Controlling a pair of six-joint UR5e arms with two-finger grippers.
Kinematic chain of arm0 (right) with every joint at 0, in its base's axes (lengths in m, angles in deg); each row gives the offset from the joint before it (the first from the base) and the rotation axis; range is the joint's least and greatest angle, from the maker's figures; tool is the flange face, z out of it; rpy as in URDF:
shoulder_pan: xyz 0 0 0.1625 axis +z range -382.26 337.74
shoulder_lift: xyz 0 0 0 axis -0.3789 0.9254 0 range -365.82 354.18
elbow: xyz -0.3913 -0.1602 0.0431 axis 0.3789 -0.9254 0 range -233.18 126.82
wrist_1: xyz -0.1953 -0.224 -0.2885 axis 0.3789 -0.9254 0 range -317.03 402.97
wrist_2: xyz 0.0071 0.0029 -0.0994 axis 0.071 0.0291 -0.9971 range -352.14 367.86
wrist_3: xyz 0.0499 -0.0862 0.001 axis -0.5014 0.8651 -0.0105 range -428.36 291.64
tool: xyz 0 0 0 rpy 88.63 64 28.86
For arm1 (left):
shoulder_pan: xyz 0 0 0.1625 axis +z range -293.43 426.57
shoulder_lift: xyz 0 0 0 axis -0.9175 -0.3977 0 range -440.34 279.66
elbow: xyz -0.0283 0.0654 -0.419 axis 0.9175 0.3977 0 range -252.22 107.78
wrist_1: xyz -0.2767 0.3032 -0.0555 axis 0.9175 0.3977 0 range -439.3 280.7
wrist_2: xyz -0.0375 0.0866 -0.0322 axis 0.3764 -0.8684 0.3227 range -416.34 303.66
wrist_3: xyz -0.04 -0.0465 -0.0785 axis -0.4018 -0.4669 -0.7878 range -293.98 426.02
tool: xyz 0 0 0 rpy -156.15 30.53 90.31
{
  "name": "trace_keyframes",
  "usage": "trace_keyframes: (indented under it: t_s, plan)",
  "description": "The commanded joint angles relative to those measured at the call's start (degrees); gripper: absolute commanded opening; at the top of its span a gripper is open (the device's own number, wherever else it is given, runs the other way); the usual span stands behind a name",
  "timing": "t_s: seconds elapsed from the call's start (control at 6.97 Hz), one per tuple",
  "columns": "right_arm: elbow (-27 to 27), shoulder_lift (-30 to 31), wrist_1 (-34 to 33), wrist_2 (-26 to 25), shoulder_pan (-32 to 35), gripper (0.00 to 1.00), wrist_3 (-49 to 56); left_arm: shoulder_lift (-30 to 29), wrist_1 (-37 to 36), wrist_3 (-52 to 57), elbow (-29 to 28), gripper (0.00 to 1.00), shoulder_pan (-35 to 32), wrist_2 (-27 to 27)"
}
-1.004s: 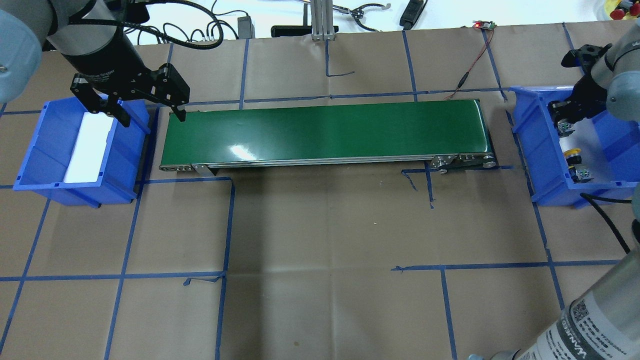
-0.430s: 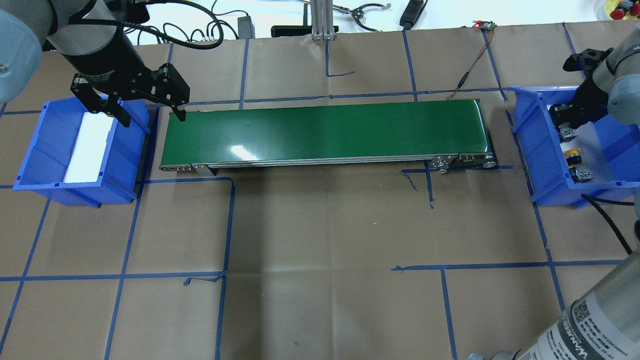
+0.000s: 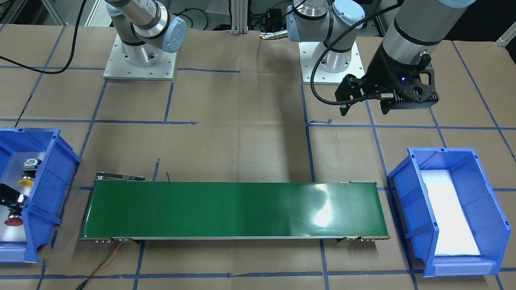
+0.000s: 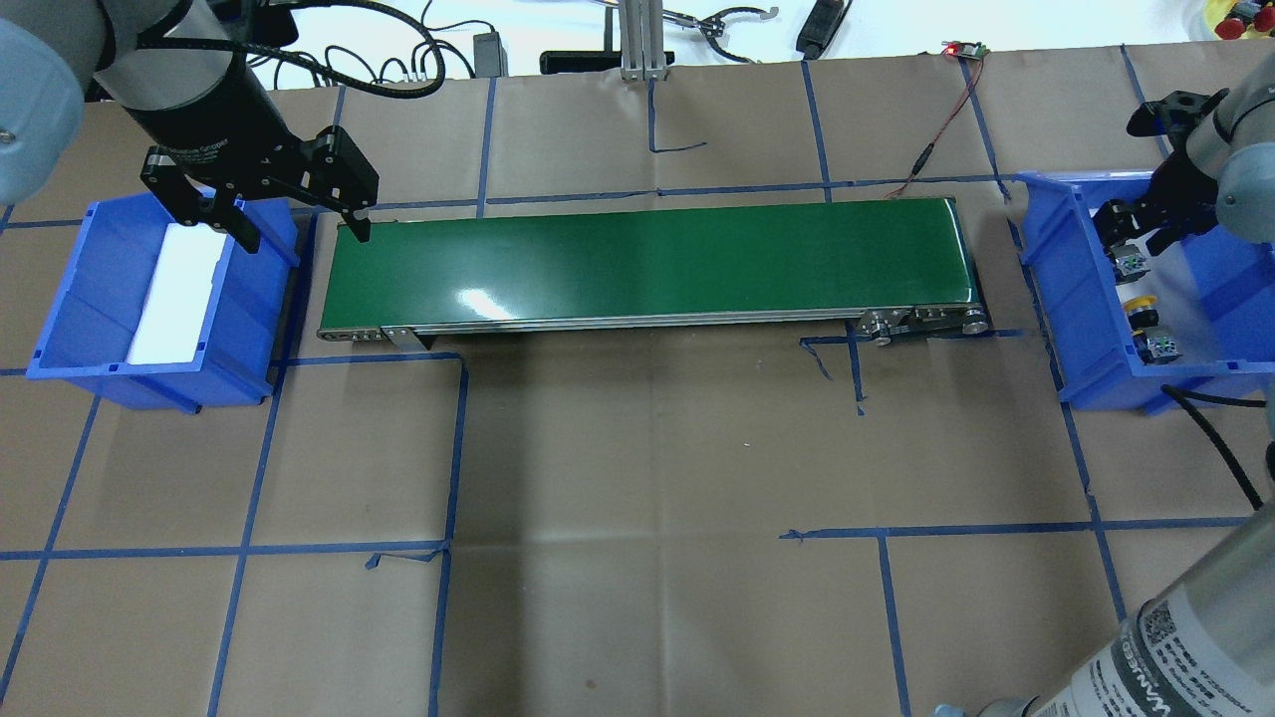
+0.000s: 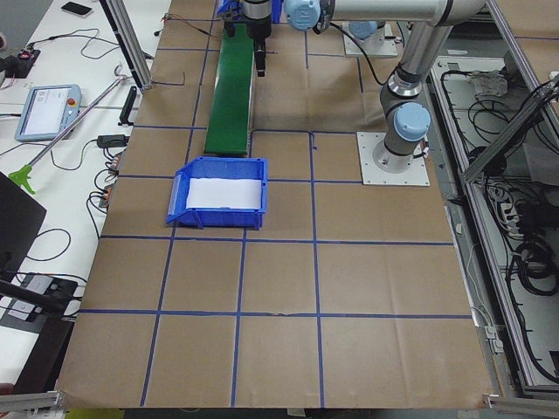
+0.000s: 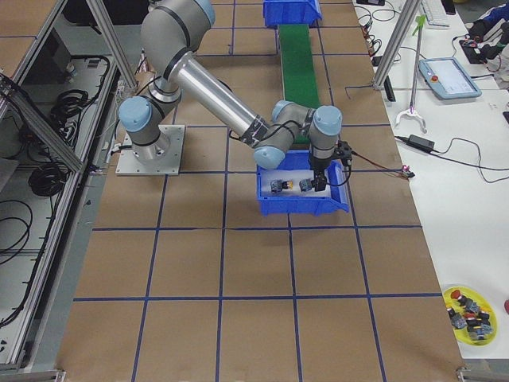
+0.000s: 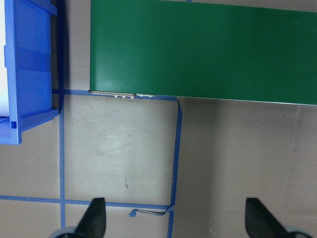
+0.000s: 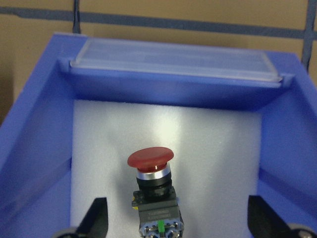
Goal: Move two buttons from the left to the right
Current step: 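Open the right gripper and lift it out of the bin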
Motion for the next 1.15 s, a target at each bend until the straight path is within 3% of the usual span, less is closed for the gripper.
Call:
trace_keyframes:
  t_s: [0.0, 0.29, 0.72, 1.0]
  plan:
    - [-5.35, 3.52, 8.13, -0.05, 0.55, 1.00, -4.73, 0.00, 0.00, 0.00, 0.00, 1.00, 0.00, 0.00]
    - [-8.00, 10.09, 16.25, -0.13, 6.32, 1.00, -12.73, -0.09, 0.00, 0.00, 0.00, 1.00, 0.00, 0.00]
    - [-7.22, 19.69, 32.13, -0.13, 18.45, 1.00, -24.78, -0.26, 0.00, 0.00, 0.00, 1.00, 0.00, 0.00]
    - [-6.34, 19.98, 33.15, 0.04, 25.91, 1.00, -35.11, -0.27, 0.00, 0.00, 0.00, 1.00, 0.09, 0.00]
